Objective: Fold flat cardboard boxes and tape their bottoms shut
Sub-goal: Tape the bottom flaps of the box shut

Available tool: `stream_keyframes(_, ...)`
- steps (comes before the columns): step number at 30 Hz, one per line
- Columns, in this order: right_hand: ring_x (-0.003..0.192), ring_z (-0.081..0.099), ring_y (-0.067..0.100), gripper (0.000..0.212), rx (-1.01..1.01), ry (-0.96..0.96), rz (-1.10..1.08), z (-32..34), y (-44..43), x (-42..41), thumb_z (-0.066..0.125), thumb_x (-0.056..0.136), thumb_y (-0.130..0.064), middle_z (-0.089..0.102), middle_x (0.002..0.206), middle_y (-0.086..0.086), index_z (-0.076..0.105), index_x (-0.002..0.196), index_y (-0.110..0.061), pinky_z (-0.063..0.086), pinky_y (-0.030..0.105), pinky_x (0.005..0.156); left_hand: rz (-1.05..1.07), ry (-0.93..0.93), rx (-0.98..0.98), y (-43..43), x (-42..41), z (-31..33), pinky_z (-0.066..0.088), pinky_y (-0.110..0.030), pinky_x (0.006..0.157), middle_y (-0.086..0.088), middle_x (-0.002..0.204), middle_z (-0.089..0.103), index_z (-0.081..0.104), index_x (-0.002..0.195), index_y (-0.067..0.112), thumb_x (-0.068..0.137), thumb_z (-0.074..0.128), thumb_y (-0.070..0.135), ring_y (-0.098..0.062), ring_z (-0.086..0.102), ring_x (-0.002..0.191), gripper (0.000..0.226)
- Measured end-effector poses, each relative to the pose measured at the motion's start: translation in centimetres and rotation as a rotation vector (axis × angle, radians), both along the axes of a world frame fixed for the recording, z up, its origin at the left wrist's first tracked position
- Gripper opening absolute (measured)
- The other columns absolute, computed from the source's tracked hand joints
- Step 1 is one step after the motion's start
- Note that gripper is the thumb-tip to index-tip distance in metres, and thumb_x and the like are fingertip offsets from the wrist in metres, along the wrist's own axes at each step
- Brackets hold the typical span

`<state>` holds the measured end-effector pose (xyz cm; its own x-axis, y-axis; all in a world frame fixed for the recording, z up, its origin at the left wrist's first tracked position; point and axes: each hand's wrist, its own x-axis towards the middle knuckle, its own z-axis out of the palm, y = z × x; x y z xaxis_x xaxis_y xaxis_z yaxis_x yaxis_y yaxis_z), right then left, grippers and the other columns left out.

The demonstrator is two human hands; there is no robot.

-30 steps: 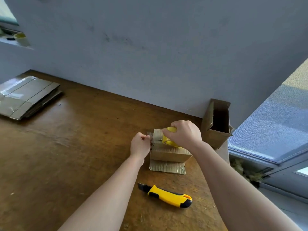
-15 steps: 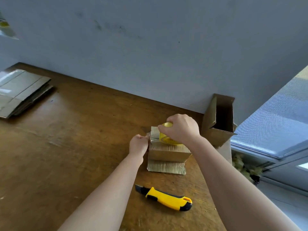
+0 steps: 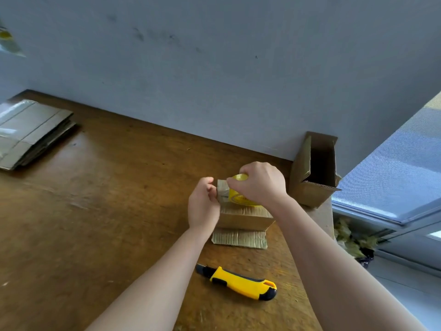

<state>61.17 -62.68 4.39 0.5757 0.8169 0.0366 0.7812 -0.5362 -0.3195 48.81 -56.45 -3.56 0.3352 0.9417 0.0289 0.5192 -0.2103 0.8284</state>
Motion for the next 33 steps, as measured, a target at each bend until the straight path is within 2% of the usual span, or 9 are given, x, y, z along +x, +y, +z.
stream_keyframes(3,0.056,0.046,0.012,0.035,0.014,-0.008,-0.004,-0.2,0.0,0.0,0.058,0.078,-0.059,0.044,0.054,-0.012,0.051,0.062,-0.028,0.024,0.022,0.045,-0.050,0.093,0.010,-1.2,-0.4,-1.0,0.051,-0.032,0.083,-0.006,0.117,0.066,0.054,0.130,0.017,0.101,0.041,0.020,-0.025,0.062,0.109,0.033)
stream_keyframes(7,0.061,0.050,0.015,0.031,0.027,-0.011,-0.001,-0.2,0.0,0.0,0.057,0.078,-0.060,0.050,0.059,-0.011,0.059,0.072,-0.029,0.025,0.021,0.045,-0.101,0.001,-0.128,-0.6,-0.4,-1.1,0.047,-0.024,0.068,0.005,0.095,0.067,0.062,0.099,0.028,0.102,0.033,0.032,-0.020,0.064,0.095,0.030)
stream_keyframes(9,0.062,0.052,0.016,0.034,0.027,-0.009,0.000,-0.2,-0.1,-0.1,0.057,0.078,-0.060,0.053,0.061,-0.009,0.054,0.067,-0.028,0.026,0.022,0.045,-0.130,-0.095,-0.277,0.3,0.7,-0.7,0.041,-0.024,0.090,0.005,0.125,0.061,0.058,0.125,0.028,0.103,0.030,0.035,-0.019,0.054,0.119,0.036)
stream_keyframes(11,0.055,0.051,0.015,0.044,0.026,-0.016,-0.006,-0.1,-0.1,-0.1,0.056,0.079,-0.060,0.051,0.055,-0.009,0.048,0.057,-0.023,0.026,0.022,0.044,-0.198,-0.159,-0.435,1.0,2.0,-0.6,0.032,-0.026,0.098,0.003,0.143,0.047,0.043,0.141,0.028,0.104,0.028,0.034,-0.017,0.042,0.131,0.041)
stream_keyframes(16,0.055,0.050,0.009,0.046,0.021,0.037,0.015,0.1,-0.1,0.0,0.052,0.082,-0.064,0.055,0.058,-0.009,0.054,0.057,-0.025,0.030,0.023,0.044,-0.265,-0.127,-0.436,1.3,2.5,-1.3,0.038,-0.025,0.078,0.008,0.115,0.054,0.046,0.129,0.029,0.104,0.028,0.029,-0.001,0.049,0.092,0.031)
stream_keyframes(20,0.058,0.055,0.015,0.042,0.000,0.120,0.020,0.3,0.1,0.1,0.059,0.080,-0.055,0.059,0.057,-0.004,0.062,0.058,-0.019,0.034,0.024,0.045,-0.284,-0.091,-0.309,1.1,2.1,-1.3,0.044,-0.023,0.068,0.007,0.102,0.060,0.052,0.117,0.029,0.104,0.028,0.029,-0.003,0.055,0.091,0.028)
stream_keyframes(24,0.046,0.041,0.017,0.045,0.031,0.204,-0.065,0.3,0.0,-0.9,0.064,0.076,-0.046,0.042,0.046,-0.004,0.050,0.046,-0.016,0.028,0.023,0.042,-0.284,-0.033,-0.238,0.9,0.9,-1.2,0.037,-0.015,0.061,0.013,0.096,0.056,0.050,0.108,0.035,0.104,0.029,0.026,0.004,0.051,0.083,0.023)
stream_keyframes(29,0.046,0.044,0.016,0.045,0.037,0.278,-0.079,0.1,0.1,-3.8,0.064,0.076,-0.046,0.042,0.045,-0.005,0.049,0.044,-0.017,0.029,0.023,0.042,-0.302,0.001,-0.242,1.5,-2.7,-1.7,0.035,-0.012,0.067,0.016,0.105,0.054,0.055,0.123,0.028,0.103,0.032,0.023,0.003,0.049,0.089,0.031)
stream_keyframes(33,0.056,0.047,0.012,0.042,-0.028,0.320,0.028,0.2,0.4,-5.6,0.058,0.082,-0.059,0.043,0.051,-0.011,0.059,0.062,-0.022,0.028,0.023,0.044,-0.302,-0.044,-0.343,1.7,-5.1,-2.2,0.040,-0.028,0.090,0.014,0.117,0.052,0.049,0.136,0.023,0.103,0.033,0.022,-0.008,0.048,0.115,0.037)
